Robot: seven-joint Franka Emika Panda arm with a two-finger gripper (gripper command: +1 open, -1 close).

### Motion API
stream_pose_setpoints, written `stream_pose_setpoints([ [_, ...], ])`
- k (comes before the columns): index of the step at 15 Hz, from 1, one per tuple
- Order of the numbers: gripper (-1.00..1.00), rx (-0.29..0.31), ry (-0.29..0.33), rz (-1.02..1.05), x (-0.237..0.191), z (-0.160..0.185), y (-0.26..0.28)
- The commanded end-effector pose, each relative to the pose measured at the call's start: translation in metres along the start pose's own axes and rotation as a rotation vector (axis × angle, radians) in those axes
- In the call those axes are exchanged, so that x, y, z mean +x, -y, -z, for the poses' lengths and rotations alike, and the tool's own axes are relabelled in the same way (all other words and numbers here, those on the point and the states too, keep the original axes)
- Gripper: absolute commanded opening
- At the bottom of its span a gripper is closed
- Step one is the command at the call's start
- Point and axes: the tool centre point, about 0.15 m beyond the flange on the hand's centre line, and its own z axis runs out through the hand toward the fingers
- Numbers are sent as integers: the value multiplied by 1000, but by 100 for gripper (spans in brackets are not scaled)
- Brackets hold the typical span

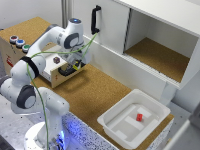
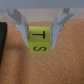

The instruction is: Put the yellow object on the table

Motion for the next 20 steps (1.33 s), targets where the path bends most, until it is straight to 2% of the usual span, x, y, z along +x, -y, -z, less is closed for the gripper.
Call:
stream_pose_setpoints([
  [1,-100,33,34,-13,62,-62,-23],
  [2,-100,50,17,-12,74,-73,-24],
  [6,-100,43,-13,3,117,-113,-45],
  [11,-100,18,63,58,132,-163,-89],
  [12,-100,24,73,84,135,-171,-94],
  [13,-100,5,84,154,142,-180,-94],
  [20,-100,-71,81,268,168,-221,-95],
])
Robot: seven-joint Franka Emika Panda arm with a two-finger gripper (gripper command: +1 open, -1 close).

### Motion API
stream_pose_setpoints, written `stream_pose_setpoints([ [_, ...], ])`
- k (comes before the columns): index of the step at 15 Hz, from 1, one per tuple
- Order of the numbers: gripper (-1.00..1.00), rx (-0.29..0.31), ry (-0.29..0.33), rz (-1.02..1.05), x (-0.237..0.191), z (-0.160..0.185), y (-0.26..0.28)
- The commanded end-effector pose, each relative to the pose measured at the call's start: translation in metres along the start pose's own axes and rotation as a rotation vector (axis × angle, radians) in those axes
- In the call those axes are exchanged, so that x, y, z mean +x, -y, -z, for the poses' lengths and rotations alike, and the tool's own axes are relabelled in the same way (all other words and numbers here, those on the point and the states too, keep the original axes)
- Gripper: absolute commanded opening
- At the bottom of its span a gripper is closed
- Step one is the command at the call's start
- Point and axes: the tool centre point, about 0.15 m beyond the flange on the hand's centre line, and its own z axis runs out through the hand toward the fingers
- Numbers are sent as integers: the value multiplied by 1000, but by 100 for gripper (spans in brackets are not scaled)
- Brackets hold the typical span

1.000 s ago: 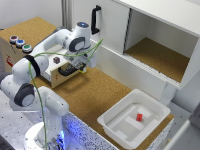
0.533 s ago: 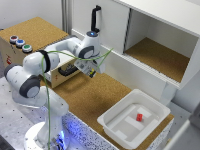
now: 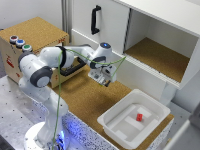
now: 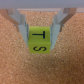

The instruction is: Put the yellow object on the table

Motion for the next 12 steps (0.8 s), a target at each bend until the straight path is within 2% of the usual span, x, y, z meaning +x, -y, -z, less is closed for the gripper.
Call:
stream_pose_setpoints([
  [1,-100,-59,72,49,36,-34,-13],
  [6,-100,-42,111,-61,38,-54,-30],
  [8,-100,-45,110,-78,44,-51,-34],
  [9,100,-42,97,-101,48,-44,-35],
  [12,100,-13,58,-151,51,-22,-31],
])
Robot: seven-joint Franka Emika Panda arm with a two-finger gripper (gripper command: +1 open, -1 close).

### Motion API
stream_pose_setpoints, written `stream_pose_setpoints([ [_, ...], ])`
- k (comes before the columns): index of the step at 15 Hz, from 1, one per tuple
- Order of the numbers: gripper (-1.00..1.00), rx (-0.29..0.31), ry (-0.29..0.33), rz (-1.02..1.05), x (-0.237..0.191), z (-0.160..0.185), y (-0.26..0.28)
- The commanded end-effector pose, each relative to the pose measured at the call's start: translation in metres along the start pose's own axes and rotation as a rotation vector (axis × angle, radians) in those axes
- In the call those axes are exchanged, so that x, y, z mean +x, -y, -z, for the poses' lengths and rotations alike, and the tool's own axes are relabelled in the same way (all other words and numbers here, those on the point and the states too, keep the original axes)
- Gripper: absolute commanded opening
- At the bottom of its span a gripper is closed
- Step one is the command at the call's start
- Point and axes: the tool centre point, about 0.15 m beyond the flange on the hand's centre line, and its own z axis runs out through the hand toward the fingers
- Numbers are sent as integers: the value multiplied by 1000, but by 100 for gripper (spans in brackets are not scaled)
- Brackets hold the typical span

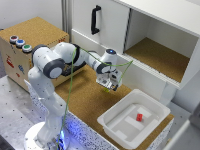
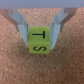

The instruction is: Put the yellow object on the table

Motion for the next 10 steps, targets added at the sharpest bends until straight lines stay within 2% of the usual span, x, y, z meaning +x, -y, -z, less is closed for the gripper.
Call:
stream_pose_setpoints([
  [1,100,33,15,-80,18,28,-3],
  [2,100,53,11,-84,16,38,-2],
  [7,100,41,-24,-52,-3,89,5],
  [10,100,72,-46,-30,-20,116,28],
])
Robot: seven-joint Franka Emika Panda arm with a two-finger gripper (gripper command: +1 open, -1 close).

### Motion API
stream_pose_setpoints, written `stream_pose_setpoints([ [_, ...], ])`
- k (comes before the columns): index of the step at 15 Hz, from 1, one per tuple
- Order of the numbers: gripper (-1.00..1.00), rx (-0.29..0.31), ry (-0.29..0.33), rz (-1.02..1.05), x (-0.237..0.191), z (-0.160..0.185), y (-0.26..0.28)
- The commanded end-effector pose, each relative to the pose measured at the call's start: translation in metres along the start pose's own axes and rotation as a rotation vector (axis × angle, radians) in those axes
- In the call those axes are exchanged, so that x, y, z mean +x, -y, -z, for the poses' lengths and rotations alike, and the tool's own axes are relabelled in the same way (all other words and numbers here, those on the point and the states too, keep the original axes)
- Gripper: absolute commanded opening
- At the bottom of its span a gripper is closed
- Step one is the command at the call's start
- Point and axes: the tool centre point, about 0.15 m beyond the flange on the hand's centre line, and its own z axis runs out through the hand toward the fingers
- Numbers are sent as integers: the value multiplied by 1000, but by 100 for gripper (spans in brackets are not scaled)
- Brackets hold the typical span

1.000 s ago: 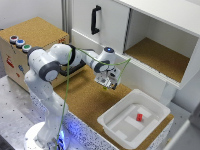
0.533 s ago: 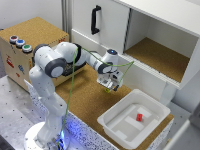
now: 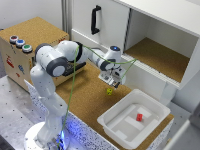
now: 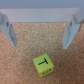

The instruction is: Put the yellow object on the table

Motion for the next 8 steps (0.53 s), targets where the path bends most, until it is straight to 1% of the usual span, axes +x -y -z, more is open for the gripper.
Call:
stream_pose_setpoints([
  [1,100,70,-43,33,-36,64,38],
  [3,100,120,-41,27,-45,76,54],
  [8,100,120,-41,27,-45,76,54],
])
